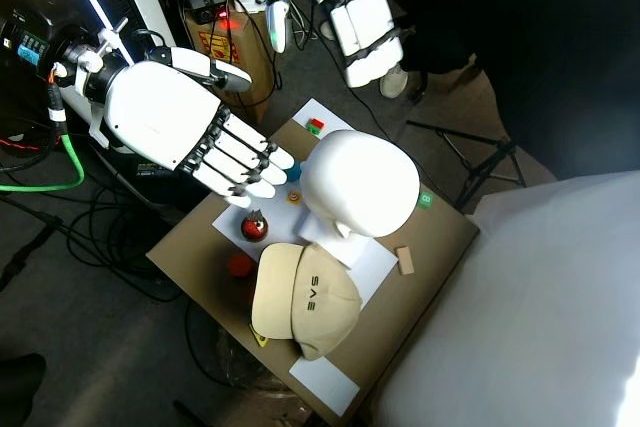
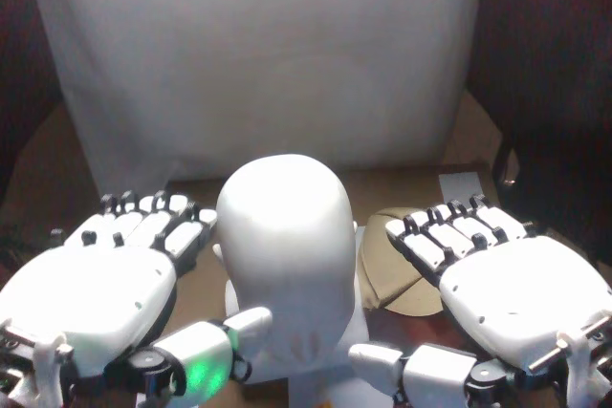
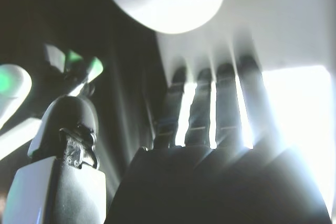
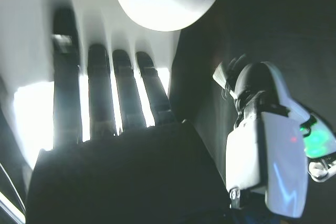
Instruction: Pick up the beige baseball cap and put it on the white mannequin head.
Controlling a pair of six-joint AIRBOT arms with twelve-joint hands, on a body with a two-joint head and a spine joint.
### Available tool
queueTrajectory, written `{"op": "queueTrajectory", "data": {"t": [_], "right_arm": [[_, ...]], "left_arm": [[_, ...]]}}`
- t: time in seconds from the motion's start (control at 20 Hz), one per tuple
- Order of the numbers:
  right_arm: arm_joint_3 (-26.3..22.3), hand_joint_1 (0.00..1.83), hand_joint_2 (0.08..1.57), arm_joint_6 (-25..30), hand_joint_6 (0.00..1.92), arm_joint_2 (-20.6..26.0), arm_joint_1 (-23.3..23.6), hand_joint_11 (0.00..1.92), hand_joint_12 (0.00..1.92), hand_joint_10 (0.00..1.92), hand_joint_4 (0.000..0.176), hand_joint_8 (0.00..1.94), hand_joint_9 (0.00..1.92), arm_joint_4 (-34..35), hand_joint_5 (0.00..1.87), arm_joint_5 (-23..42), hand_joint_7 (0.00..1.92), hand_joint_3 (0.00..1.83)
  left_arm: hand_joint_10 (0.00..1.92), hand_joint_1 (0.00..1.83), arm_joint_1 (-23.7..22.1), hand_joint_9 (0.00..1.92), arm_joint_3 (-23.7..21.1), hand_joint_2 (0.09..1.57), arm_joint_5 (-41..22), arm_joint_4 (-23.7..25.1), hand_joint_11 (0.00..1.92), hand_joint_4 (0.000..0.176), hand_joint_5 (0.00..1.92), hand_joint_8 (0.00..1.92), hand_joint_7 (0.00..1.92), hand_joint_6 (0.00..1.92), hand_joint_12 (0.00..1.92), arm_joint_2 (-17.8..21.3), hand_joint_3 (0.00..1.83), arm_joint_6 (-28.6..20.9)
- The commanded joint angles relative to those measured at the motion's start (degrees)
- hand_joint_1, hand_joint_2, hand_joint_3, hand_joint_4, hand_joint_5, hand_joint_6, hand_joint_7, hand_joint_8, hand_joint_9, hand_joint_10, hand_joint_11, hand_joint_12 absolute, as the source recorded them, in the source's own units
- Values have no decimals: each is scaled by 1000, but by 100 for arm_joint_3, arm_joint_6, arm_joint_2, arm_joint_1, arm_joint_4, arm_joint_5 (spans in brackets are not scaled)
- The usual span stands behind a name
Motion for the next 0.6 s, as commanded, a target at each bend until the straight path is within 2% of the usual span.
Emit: {"op": "queueTrajectory", "data": {"t": [0.0, 0.05, 0.15, 0.3, 0.35, 0.45, 0.55], "right_arm": [[70, 0, 1026, 128, 6, 81, -38, 0, 527, 10, 0, 7, 115, -550, 117, 381, 119, 13], [160, 0, 1027, 212, 7, 117, -94, 0, 529, 11, 0, 9, 119, -640, 121, 368, 126, 12], [387, 0, 1019, 337, 5, 191, -135, 0, 541, 6, 0, 5, 121, -659, 128, 140, 136, 3], [991, 2, 1013, 548, 3, 234, -269, 0, 529, 4, 0, 3, 119, -1043, 126, -497, 135, 0], [1138, 32, 992, 550, 1, 208, -297, 0, 523, 4, 0, 1, 123, -1194, 123, -594, 129, 0], [1630, 51, 978, 565, 0, 27, -340, 0, 504, 4, 0, 0, 128, -1248, 119, -812, 125, 0], [1907, 63, 974, 559, 0, -114, -393, 0, 499, 3, 0, 0, 128, -1249, 118, -842, 125, 0]], "left_arm": [[1, 0, 14, 6, 0, 1166, -446, 362, 0, 21, 119, 2, 26, 2, 231, 52, 0, -6], [3, 0, 71, 18, 14, 1167, -472, 376, 0, 21, 119, 2, 33, 1, 275, 54, 0, -5], [1, 0, 205, 6, 60, 1166, -472, 443, 0, 21, 106, 3, 16, 0, 243, 22, 0, -49], [1, 0, 416, 6, 287, 1166, -306, 674, 0, 19, 107, 3, 17, 1, 242, -207, 0, -87], [1, 0, 464, 13, 347, 1165, -260, 719, 0, 15, 126, 2, 36, 1, 300, -276, 0, -92], [4, 0, 601, 33, 526, 1165, -293, 701, 0, 13, 132, 4, 62, 1, 315, -520, 0, -204], [2, 0, 707, 34, 731, 1159, -293, 591, 0, 13, 131, 2, 63, 0, 296, -742, 0, -203]]}}
